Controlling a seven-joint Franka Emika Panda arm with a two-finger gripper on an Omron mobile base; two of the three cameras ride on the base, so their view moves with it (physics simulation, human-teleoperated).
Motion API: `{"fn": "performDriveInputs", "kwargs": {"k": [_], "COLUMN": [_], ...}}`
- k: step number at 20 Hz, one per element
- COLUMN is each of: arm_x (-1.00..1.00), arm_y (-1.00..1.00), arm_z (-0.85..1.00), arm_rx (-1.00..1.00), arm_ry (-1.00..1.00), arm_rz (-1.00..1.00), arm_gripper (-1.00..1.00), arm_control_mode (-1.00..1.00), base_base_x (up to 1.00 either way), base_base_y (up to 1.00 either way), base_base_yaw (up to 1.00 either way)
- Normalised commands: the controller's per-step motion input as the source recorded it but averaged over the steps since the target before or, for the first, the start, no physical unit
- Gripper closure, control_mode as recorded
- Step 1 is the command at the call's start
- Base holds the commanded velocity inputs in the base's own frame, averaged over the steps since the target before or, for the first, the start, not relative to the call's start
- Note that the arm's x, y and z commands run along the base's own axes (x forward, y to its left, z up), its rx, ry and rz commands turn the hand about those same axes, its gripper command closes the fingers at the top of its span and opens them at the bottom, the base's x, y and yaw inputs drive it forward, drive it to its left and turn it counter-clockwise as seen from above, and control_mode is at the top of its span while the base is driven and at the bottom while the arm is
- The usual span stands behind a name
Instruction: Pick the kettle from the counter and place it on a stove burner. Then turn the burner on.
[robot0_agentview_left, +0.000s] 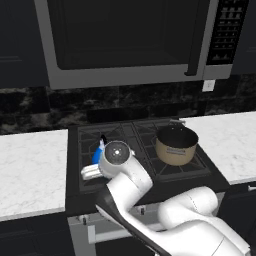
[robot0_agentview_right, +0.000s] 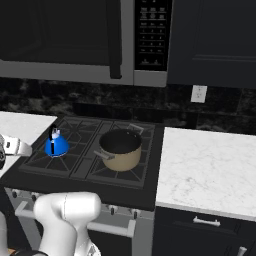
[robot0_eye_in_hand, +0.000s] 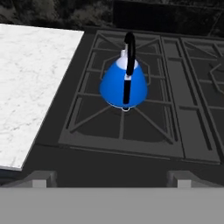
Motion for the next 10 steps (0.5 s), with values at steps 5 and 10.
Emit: {"fn": "performDriveInputs", "kwargs": {"k": [5,10], "arm_x": [0.0,0.0], "arm_y": [0.26,0.17], "arm_z": [-0.54,-0.53], "arm_rx": [0.0,0.0], "arm_ry": [-0.18,-0.18], "arm_rz": [0.0,-0.01], "arm_gripper": [-1.0,-1.0], "arm_control_mode": [-1.0,-1.0], "base_base_x": [0.0,0.0], "base_base_y": [0.0,0.0], "base_base_yaw": [0.0,0.0]}}
